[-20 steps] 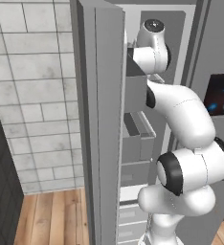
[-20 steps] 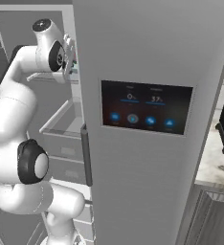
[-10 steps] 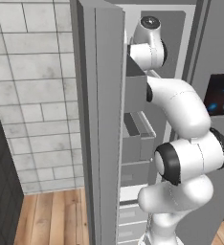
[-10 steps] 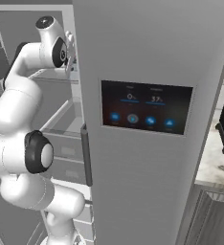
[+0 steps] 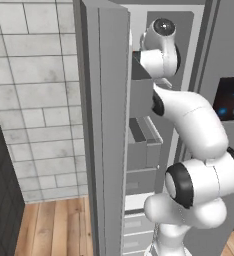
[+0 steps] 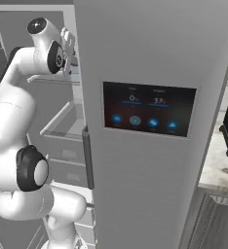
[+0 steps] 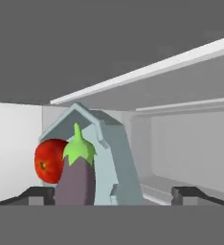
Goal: Take the tomato and eggplant out of the freezer and place them in the tupperware container on the counter. Then put the tupperware containing the vegetables back in the freezer.
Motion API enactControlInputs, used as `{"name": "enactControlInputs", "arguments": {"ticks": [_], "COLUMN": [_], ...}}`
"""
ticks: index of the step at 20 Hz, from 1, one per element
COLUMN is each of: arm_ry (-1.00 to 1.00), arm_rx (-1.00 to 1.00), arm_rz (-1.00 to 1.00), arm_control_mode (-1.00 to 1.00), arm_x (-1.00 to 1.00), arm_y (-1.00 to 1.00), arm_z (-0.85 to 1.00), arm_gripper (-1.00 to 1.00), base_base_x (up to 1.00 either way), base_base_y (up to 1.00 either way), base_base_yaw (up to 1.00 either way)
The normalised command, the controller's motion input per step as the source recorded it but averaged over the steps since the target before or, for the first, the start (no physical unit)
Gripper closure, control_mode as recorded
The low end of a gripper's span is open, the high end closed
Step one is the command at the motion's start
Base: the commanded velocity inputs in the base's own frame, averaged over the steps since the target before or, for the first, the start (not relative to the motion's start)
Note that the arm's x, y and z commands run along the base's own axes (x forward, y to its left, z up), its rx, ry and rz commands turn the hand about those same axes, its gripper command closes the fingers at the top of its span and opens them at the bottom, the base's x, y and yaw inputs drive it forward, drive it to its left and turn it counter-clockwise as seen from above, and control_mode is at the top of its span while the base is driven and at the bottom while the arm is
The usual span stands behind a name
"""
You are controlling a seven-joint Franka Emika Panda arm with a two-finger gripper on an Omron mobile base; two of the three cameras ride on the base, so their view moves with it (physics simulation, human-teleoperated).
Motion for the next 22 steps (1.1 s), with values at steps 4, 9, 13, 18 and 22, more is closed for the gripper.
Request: {"name": "enactControlInputs", "arguments": {"ticks": [4,9,13,18,22], "arm_ry": [-0.28,-0.06,0.0,0.0,0.0], "arm_rx": [0.0,0.09,0.14,0.12,0.03], "arm_rz": [0.0,0.0,0.0,0.05,0.06], "arm_control_mode": [-1.0,-1.0,-1.0,-1.0,-1.0], "arm_x": [-0.98,-1.0,-1.0,-1.0,-1.0], "arm_y": [-0.33,-0.3,-0.31,-0.3,-0.11], "arm_z": [0.0,0.11,0.14,0.22,0.13], "arm_gripper": [-1.0,-1.0,-1.0,-1.0,-1.0], "base_base_x": [0.0,0.0,0.0,0.0,0.0], "base_base_y": [0.0,0.0,0.0,0.0,0.0], "base_base_yaw": [0.0,0.0,0.0,0.0,0.0]}}
